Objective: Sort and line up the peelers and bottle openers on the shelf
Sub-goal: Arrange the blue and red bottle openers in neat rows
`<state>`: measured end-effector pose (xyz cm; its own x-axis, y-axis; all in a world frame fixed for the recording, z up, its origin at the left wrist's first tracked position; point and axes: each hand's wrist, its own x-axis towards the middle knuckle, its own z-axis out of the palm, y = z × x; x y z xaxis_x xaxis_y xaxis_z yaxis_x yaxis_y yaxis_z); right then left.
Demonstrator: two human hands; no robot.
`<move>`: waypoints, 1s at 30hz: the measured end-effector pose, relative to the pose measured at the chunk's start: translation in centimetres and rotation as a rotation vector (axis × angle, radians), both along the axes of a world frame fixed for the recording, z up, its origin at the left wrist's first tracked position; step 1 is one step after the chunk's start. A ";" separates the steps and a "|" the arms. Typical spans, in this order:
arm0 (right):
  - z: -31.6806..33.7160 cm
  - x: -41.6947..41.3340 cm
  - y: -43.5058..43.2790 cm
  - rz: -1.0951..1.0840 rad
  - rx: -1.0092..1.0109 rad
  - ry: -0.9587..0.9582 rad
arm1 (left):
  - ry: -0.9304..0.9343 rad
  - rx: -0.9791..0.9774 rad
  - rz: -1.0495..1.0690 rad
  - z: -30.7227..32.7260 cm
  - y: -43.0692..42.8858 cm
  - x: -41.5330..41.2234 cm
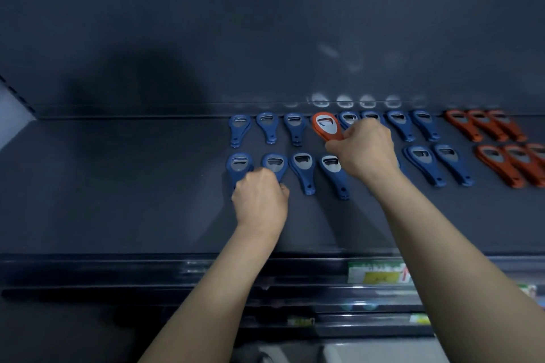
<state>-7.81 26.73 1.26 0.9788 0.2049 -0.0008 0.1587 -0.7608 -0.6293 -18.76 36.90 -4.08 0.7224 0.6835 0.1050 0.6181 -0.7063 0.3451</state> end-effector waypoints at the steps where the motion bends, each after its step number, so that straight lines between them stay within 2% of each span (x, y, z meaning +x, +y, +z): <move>1: 0.0 -0.1 -0.2 -0.007 0.003 -0.008 | 0.003 0.000 -0.006 0.0 0.0 0.0; 6: 0.0 -0.1 -1.5 -0.074 -0.007 -0.009 | 0.013 0.086 -0.046 0.3 0.1 -0.1; 9: 0.2 0.2 -2.6 -0.126 -0.017 0.005 | -0.074 0.163 -0.112 0.8 -0.9 0.3; 11: 0.2 0.4 -3.6 -0.151 -0.012 0.013 | -0.093 0.088 -0.157 1.2 -1.8 1.2; 14: -0.1 1.1 -5.1 -0.146 0.011 0.010 | 0.010 -0.047 -0.176 1.1 -3.0 2.6; 17: -0.3 1.9 -6.5 -0.134 0.026 0.009 | 0.056 -0.080 -0.152 0.5 -3.6 3.0; 24: -0.1 3.9 -9.3 -0.042 0.031 0.018 | 0.023 -0.092 0.026 0.3 -5.1 3.0; 28: 0.0 5.2 -11.7 -0.001 0.053 0.010 | -0.052 0.092 0.067 1.0 -7.1 3.3; 30: 0.1 5.8 -13.1 0.023 0.035 -0.001 | -0.100 0.100 0.047 1.2 -8.4 3.9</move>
